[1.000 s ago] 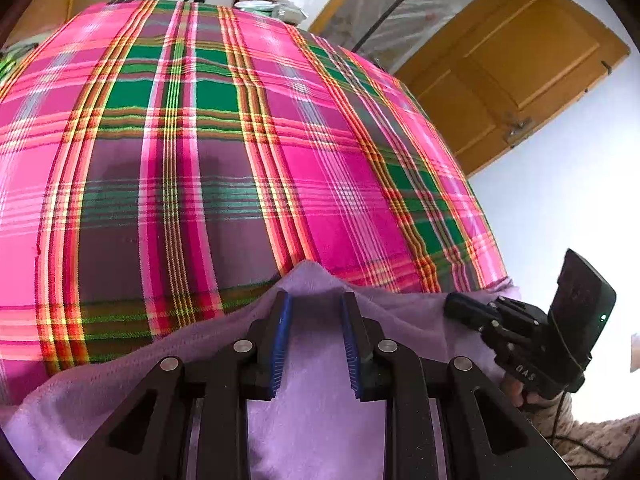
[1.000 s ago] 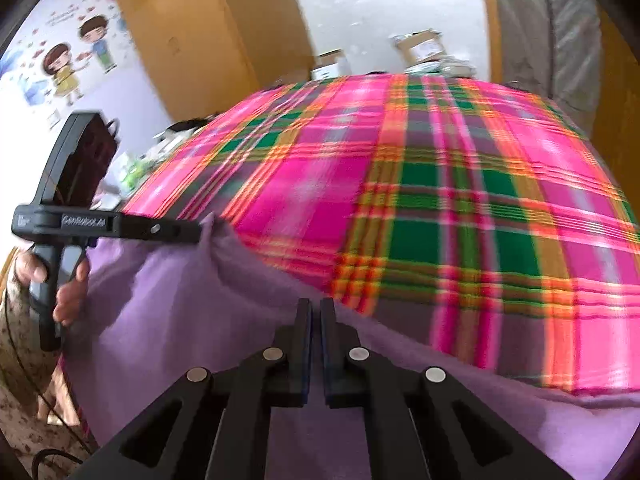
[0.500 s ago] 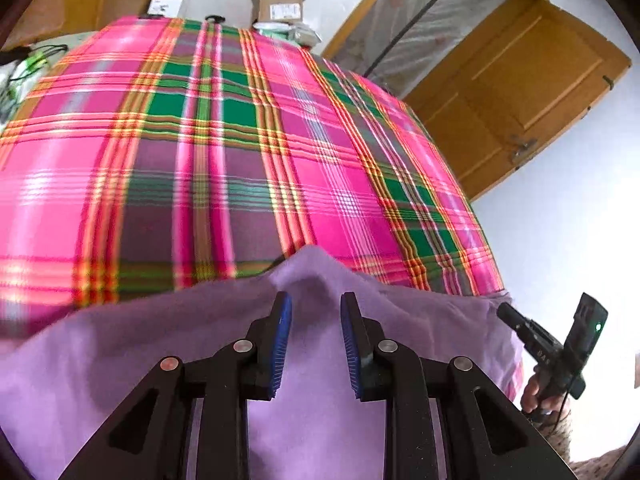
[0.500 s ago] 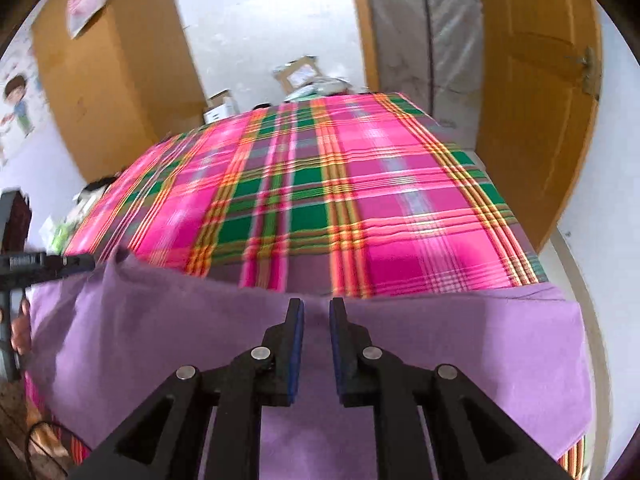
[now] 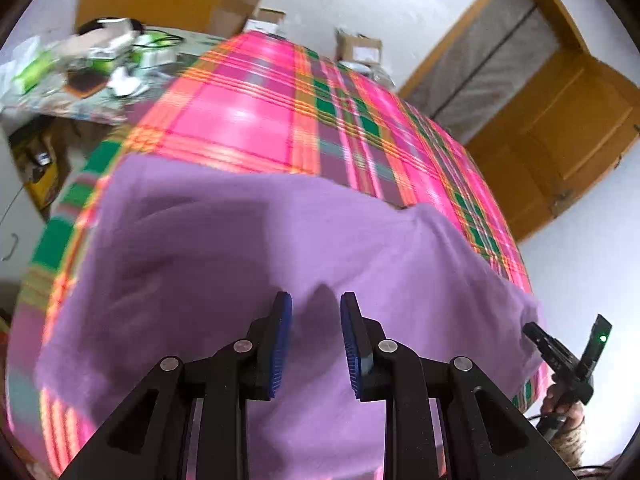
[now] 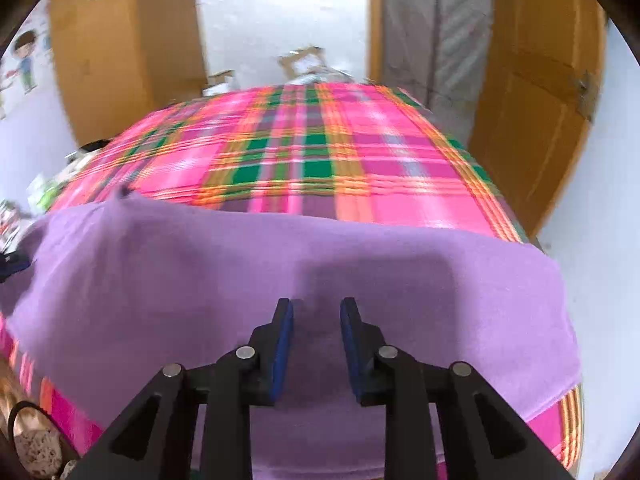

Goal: Fold clothes
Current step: 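Lift the garment edge with both grippers and fold it over onto itself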

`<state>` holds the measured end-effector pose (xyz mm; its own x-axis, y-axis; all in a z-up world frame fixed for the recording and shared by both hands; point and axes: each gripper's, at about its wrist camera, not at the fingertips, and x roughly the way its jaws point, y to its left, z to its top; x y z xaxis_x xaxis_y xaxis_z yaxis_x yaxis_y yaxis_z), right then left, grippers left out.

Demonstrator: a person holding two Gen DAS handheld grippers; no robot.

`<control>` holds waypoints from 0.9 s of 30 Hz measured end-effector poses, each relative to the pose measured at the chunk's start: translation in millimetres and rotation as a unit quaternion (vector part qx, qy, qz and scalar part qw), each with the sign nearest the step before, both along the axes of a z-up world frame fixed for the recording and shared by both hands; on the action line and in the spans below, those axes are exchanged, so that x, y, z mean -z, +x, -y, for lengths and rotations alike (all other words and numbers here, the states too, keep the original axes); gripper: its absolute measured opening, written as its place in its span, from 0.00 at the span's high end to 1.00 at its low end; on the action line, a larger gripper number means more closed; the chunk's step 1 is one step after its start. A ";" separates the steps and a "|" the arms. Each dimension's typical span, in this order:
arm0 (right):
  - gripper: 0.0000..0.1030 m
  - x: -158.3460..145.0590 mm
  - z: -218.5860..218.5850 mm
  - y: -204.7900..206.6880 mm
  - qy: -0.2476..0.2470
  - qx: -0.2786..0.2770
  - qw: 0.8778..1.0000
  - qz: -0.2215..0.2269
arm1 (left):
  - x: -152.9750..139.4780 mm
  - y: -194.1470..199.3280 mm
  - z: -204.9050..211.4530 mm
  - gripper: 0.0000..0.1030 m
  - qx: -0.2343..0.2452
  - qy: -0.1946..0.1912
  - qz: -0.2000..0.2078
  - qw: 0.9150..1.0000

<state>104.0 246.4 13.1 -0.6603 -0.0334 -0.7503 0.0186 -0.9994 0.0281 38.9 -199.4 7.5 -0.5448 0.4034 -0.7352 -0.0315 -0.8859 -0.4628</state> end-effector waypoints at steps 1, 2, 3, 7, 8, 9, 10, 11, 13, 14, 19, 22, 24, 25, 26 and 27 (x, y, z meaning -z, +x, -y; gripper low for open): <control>0.76 -1.4 8.7 2.4 -0.001 -0.017 1.000 -0.003 | 1.2 5.8 6.9 0.75 -0.008 0.000 -0.001 1.000; 0.76 -2.7 17.3 4.8 -0.002 -0.034 0.999 -0.006 | 3.1 9.7 13.6 0.75 -0.017 0.000 0.001 1.000; 0.76 -3.9 26.0 7.2 -0.003 -0.051 0.999 -0.008 | 4.3 12.6 18.7 0.75 -0.023 0.000 0.002 1.000; 0.76 -4.3 61.3 15.1 -0.014 -0.103 0.995 -0.008 | 3.6 23.1 33.4 0.75 -0.038 0.005 -0.011 0.999; 0.76 -3.8 69.7 16.0 -0.018 -0.115 0.993 -0.006 | 3.9 25.1 37.5 0.75 -0.043 0.004 -0.014 0.999; 0.76 -3.4 78.1 16.9 -0.021 -0.128 0.992 -0.004 | 4.3 27.1 41.7 0.75 -0.049 0.002 -0.017 0.999; 0.76 -3.1 86.4 17.5 -0.023 -0.140 0.990 -0.003 | 4.9 29.1 46.6 0.75 -0.058 -0.001 -0.018 0.998; 0.76 -3.5 94.3 16.5 -0.022 -0.152 0.988 -0.003 | 5.0 30.7 52.1 0.75 -0.064 0.005 -0.021 0.998; 0.76 -2.3 114.4 15.7 -0.022 -0.183 0.983 -0.003 | 4.7 33.0 62.5 0.75 -0.073 0.024 -0.028 0.997; 0.76 -1.2 123.0 15.9 -0.023 -0.195 0.981 -0.003 | 4.3 34.8 68.5 0.75 -0.081 0.028 -0.032 0.996; 0.76 5.2 174.9 12.3 -0.014 -0.258 0.966 0.002 | 2.4 40.1 90.6 0.75 -0.111 0.027 -0.050 0.992; 0.76 2.8 205.4 11.0 -0.016 -0.295 0.955 -0.004 | 4.3 37.1 102.8 0.75 -0.129 0.025 -0.043 0.990; 0.76 -0.5 220.9 9.6 -0.025 -0.316 0.948 -0.009 | 5.2 37.3 110.1 0.75 -0.139 0.020 -0.037 0.989; 0.76 -2.0 228.8 8.7 -0.029 -0.326 0.945 -0.011 | 6.5 38.0 113.7 0.75 -0.144 0.020 -0.035 0.989; 0.76 -3.0 238.2 6.9 -0.032 -0.335 0.942 -0.012 | 8.0 38.3 116.7 0.75 -0.146 0.024 -0.033 0.989; 0.76 -4.1 247.5 5.0 -0.034 -0.343 0.939 -0.014 | 9.3 38.7 119.4 0.75 -0.147 0.028 -0.030 0.988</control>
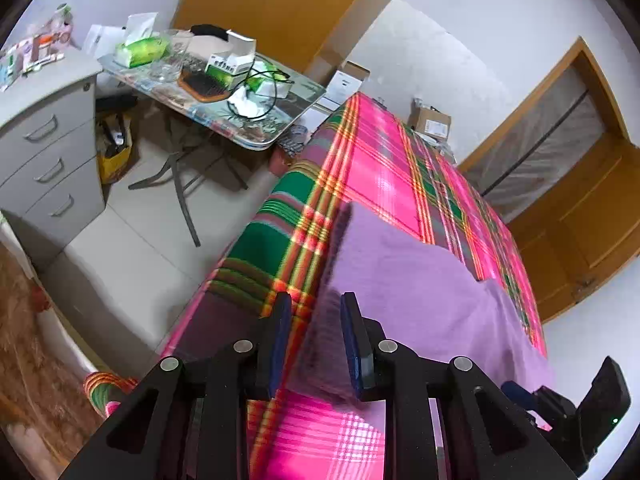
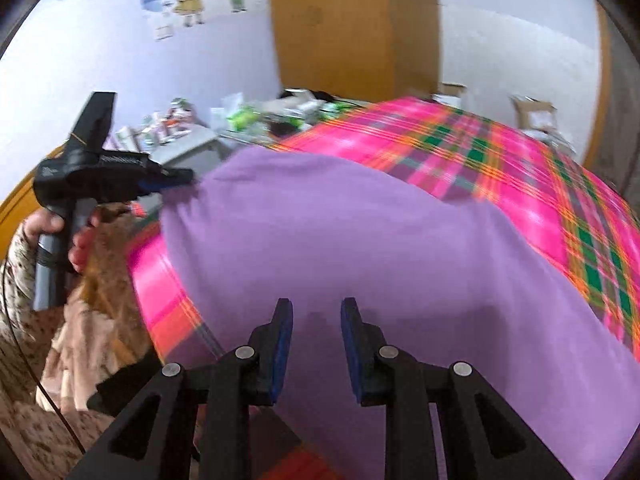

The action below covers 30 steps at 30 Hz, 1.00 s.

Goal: Fold clothes
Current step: 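Lift the garment edge with both grippers and fold it over onto itself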

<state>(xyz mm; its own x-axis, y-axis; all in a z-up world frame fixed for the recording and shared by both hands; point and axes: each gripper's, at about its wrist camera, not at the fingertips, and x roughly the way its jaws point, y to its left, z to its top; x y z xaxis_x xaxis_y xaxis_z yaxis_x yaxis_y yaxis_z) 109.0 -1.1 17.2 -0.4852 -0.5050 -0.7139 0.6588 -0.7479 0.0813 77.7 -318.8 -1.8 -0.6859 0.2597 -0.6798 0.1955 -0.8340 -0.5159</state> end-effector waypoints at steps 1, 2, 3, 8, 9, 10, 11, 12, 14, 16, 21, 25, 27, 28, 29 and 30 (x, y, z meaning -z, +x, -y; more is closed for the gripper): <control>0.75 -1.0 9.5 -1.8 -0.003 -0.009 1.000 -0.001 | 1.0 0.5 2.2 0.75 0.000 0.006 0.003 1.000; 0.75 -1.9 19.8 -3.1 -0.006 -0.022 1.000 0.000 | 1.8 1.4 4.0 0.75 -0.001 0.012 0.005 1.000; 0.73 -2.4 30.6 -3.5 -0.008 -0.036 0.999 0.000 | 2.1 2.9 5.0 0.75 -0.003 0.016 0.005 1.000; 0.71 -3.2 84.9 0.4 -0.011 -0.111 0.994 -0.014 | 2.5 9.2 12.3 0.75 -0.006 0.034 0.011 0.999; 0.69 -3.2 93.1 1.6 -0.015 -0.124 0.992 -0.015 | 1.7 10.2 13.8 0.75 -0.007 0.035 0.011 0.999; 0.66 -3.2 101.3 2.8 -0.018 -0.137 0.990 -0.017 | 0.8 11.2 15.3 0.75 -0.008 0.037 0.011 0.999; 0.64 -2.9 109.7 4.0 -0.020 -0.148 0.989 -0.019 | -0.2 12.0 16.7 0.75 -0.009 0.037 0.011 0.999; 0.62 -1.2 118.8 5.2 -0.012 -0.154 0.988 -0.022 | -0.9 12.1 17.9 0.75 -0.009 0.037 0.011 0.999; 0.62 2.7 133.4 7.0 0.006 -0.160 0.987 -0.029 | -1.3 11.8 19.9 0.75 -0.009 0.042 0.012 0.999; 0.62 7.0 145.4 8.3 0.025 -0.162 0.986 -0.036 | 0.2 10.6 22.5 0.72 -0.008 0.056 0.016 0.998; 0.61 21.0 171.0 12.7 0.080 -0.168 0.981 -0.059 | 4.9 5.2 27.2 0.63 -0.003 0.098 0.031 0.995; 0.61 28.5 181.1 10.2 0.097 -0.158 0.980 -0.068 | 3.3 -2.2 27.3 0.61 0.006 0.106 0.044 0.993; 0.67 29.2 179.4 6.2 0.087 -0.146 0.984 -0.060 | 4.1 -6.3 26.4 0.58 0.012 0.106 0.055 0.993; 0.71 29.4 178.0 4.2 0.081 -0.141 0.985 -0.055 | 4.7 -8.5 26.1 0.58 0.013 0.104 0.060 0.993; 0.74 28.7 176.0 3.0 0.075 -0.138 0.986 -0.051 | 5.5 -11.0 25.8 0.58 0.017 0.104 0.064 0.992; 0.83 27.4 173.6 3.0 0.068 -0.136 0.987 -0.052 | 6.6 -13.5 25.7 0.58 0.020 0.109 0.068 0.992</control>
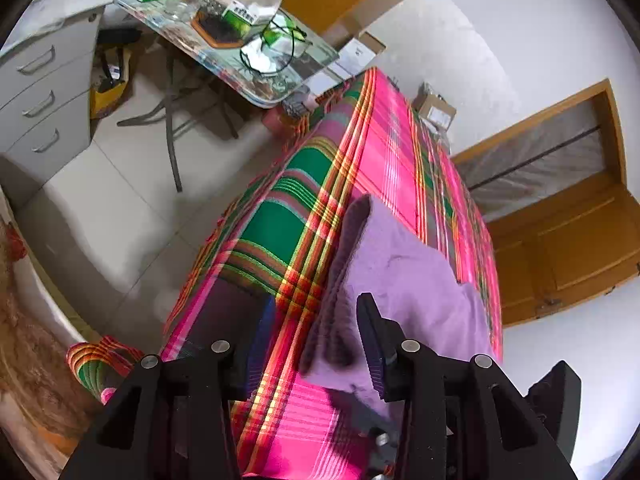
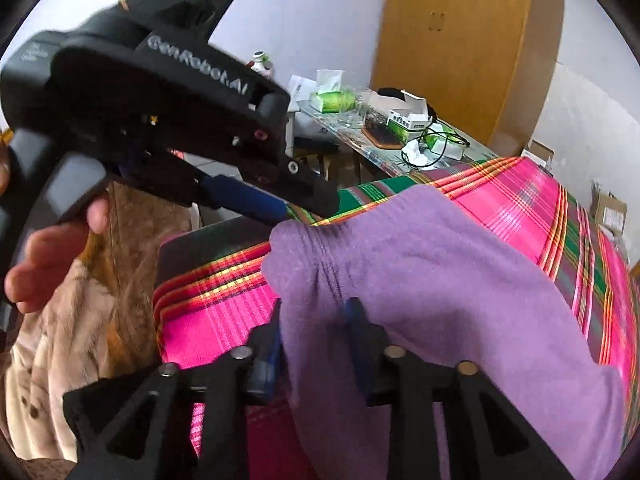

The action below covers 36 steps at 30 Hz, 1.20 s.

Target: Fold clothes

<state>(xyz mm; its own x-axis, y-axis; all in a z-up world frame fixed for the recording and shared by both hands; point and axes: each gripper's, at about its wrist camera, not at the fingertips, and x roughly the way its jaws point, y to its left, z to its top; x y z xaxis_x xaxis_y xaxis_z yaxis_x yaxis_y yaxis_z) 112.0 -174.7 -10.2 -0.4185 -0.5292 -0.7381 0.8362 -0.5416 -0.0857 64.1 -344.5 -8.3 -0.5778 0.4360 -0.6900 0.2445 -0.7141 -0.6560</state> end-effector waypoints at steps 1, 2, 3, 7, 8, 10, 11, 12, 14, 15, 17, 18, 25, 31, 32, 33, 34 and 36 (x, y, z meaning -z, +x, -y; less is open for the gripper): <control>0.87 -2.1 -2.4 0.9 -0.008 0.002 1.000 -0.003 | 1.4 -2.9 -0.1 0.58 0.003 0.010 0.003 1.000; 0.89 -4.2 -3.6 1.4 -0.013 0.004 1.000 -0.007 | 3.1 -5.4 0.3 0.57 0.006 0.021 0.006 1.000; 0.90 -6.2 -5.1 1.7 -0.019 0.007 1.000 -0.009 | 5.1 -7.7 1.6 0.55 0.006 0.038 0.009 0.999; 0.92 -12.4 -16.8 0.8 -0.051 0.014 0.999 -0.003 | 13.0 -17.4 4.0 0.48 0.013 0.108 0.021 0.994; 0.92 -14.0 -19.6 1.5 -0.057 0.015 0.998 -0.007 | 14.4 -19.7 3.7 0.48 0.012 0.114 0.024 0.993; 0.92 -17.0 -24.8 3.0 -0.068 0.016 0.997 -0.014 | 17.6 -24.2 2.8 0.48 0.012 0.126 0.031 0.991; 0.92 -16.4 -25.1 4.0 -0.068 0.014 0.997 -0.016 | 20.3 -26.1 2.2 0.48 0.013 0.139 0.035 0.990; 0.92 -15.9 -25.3 5.0 -0.067 0.013 0.997 -0.018 | 22.2 -27.4 1.4 0.48 0.013 0.153 0.036 0.988; 0.92 -14.8 -25.8 6.9 -0.066 0.010 0.998 -0.021 | 24.9 -30.4 -1.8 0.46 0.019 0.176 0.035 0.984; 0.92 -14.3 -26.0 7.8 -0.066 0.008 0.998 -0.022 | 25.3 -31.6 -3.3 0.43 0.022 0.179 0.035 0.983; 0.92 -14.6 -26.5 8.5 -0.069 0.006 0.997 -0.022 | 27.5 -35.7 -7.6 0.42 0.027 0.179 0.042 0.983; 0.92 -14.8 -26.8 8.7 -0.071 0.005 0.997 -0.022 | 28.5 -37.9 -9.6 0.42 0.029 0.179 0.045 0.982; 0.92 -19.6 -33.8 13.5 -0.092 0.001 0.995 -0.021 | 28.6 -58.9 -22.0 0.43 0.056 0.184 0.055 0.980; 0.92 -19.4 -33.8 10.0 -0.095 0.005 0.995 -0.017 | 28.4 -76.5 -23.2 0.75 0.066 0.175 0.040 0.982; 0.92 -19.5 -33.2 9.1 -0.095 0.006 0.995 -0.018 | 27.6 -78.3 -21.9 0.79 0.066 0.172 0.034 0.982; 0.92 -19.6 -32.6 8.3 -0.095 0.008 0.995 -0.018 | 26.5 -79.8 -20.7 0.80 0.066 0.168 0.028 0.983; 0.92 -19.7 -32.3 7.7 -0.094 0.011 0.995 -0.018 | 24.5 -80.5 -19.7 0.82 0.066 0.161 0.021 0.984; 0.93 -19.0 -29.4 7.6 -0.090 0.017 0.996 -0.017 | 20.7 -83.5 -18.3 0.82 0.068 0.148 0.010 0.987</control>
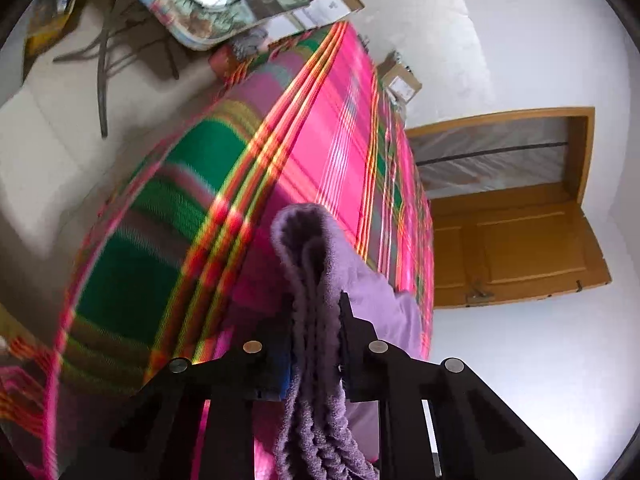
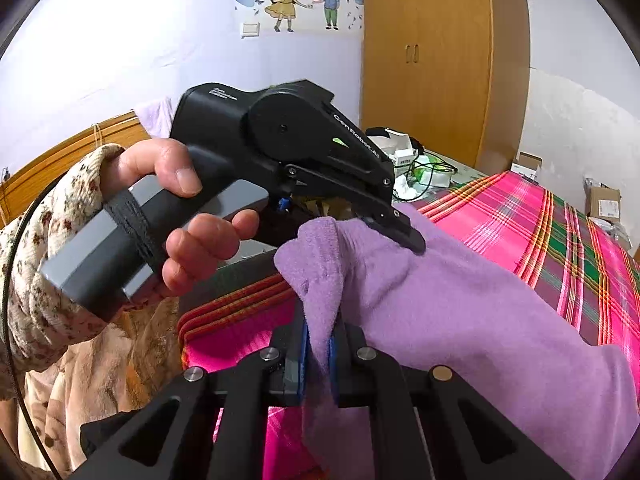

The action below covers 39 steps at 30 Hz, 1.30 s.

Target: Fold clothes

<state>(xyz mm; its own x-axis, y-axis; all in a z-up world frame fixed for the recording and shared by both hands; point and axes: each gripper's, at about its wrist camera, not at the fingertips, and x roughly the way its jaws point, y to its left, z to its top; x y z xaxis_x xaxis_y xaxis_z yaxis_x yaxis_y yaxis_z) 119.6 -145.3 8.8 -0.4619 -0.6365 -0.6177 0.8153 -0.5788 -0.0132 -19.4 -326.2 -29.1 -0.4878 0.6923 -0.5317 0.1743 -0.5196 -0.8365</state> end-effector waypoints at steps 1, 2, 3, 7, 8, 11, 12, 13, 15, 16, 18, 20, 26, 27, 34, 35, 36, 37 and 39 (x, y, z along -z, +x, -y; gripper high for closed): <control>0.93 -0.3 3.2 0.5 0.004 0.001 1.000 -0.002 | -1.2 0.6 0.5 0.82 0.001 -0.007 -0.004 1.000; 0.93 -0.6 6.4 0.8 0.007 0.003 1.000 -0.003 | -2.2 0.7 1.1 0.82 0.003 -0.010 -0.007 1.000; 0.93 -1.2 9.3 0.6 0.006 0.003 1.000 -0.001 | -3.4 0.2 1.8 0.82 0.004 -0.010 -0.012 1.000; 0.93 -3.4 17.2 -2.2 -0.003 0.006 1.000 0.003 | -7.3 -0.6 7.3 0.82 0.004 -0.019 -0.027 0.999; 0.93 -3.5 18.8 -3.3 -0.004 0.007 1.000 0.005 | -5.0 -2.5 6.5 0.82 0.003 -0.019 -0.024 1.000; 0.93 3.6 20.9 -8.5 0.003 0.010 1.000 0.023 | 3.4 -5.8 5.9 0.82 0.001 -0.022 -0.012 1.000; 0.93 6.7 21.2 -11.3 0.005 0.011 0.999 0.034 | 6.4 -5.8 6.7 0.82 0.000 -0.021 -0.007 1.000; 0.93 9.8 21.5 -13.9 0.007 0.012 0.999 0.044 | 8.9 -5.6 7.6 0.82 -0.003 -0.017 -0.004 1.000; 0.93 13.1 20.2 -18.0 0.006 0.015 0.998 0.058 | 12.8 -5.1 8.2 0.82 -0.007 -0.011 0.001 1.000; 0.93 14.3 19.3 -19.3 0.004 0.016 0.998 0.065 | 12.0 -4.8 5.4 0.82 -0.009 -0.013 0.002 1.000; 0.93 12.9 16.1 -16.4 -0.004 0.014 0.998 0.066 | 6.3 -3.0 0.1 0.82 -0.008 -0.026 -0.002 1.000; 0.93 8.5 10.4 -13.6 -0.014 0.013 0.998 0.060 | -6.1 -0.7 -6.2 0.82 -0.004 -0.042 -0.016 0.999; 0.93 -6.2 -20.3 -14.4 -0.047 0.021 0.998 0.030 | -42.7 6.8 -31.5 0.82 0.012 -0.056 -0.056 0.997; 0.93 -9.9 -26.1 -11.6 -0.052 0.023 0.998 0.025 | -47.1 7.8 -36.6 0.82 0.015 -0.056 -0.062 0.996; 0.93 -39.1 -68.9 6.1 -0.080 0.046 0.996 -0.005 | -75.8 11.9 -76.2 0.82 0.040 -0.058 -0.098 0.993; 0.93 -43.0 -75.4 8.8 -0.084 0.050 0.995 -0.009 | -79.1 12.3 -82.5 0.82 0.045 -0.057 -0.101 0.992; 0.93 -46.1 -82.6 11.3 -0.088 0.055 0.995 -0.012 | -82.3 12.4 -88.9 0.82 0.050 -0.056 -0.105 0.992; 0.93 -49.2 -89.7 13.9 -0.092 0.060 0.994 -0.014 | -85.6 12.3 -95.5 0.82 0.056 -0.056 -0.109 0.991; 0.93 -53.3 -102.5 19.1 -0.096 0.070 0.993 -0.021 | -93.0 12.6 -109.5 0.82 0.068 -0.055 -0.116 0.989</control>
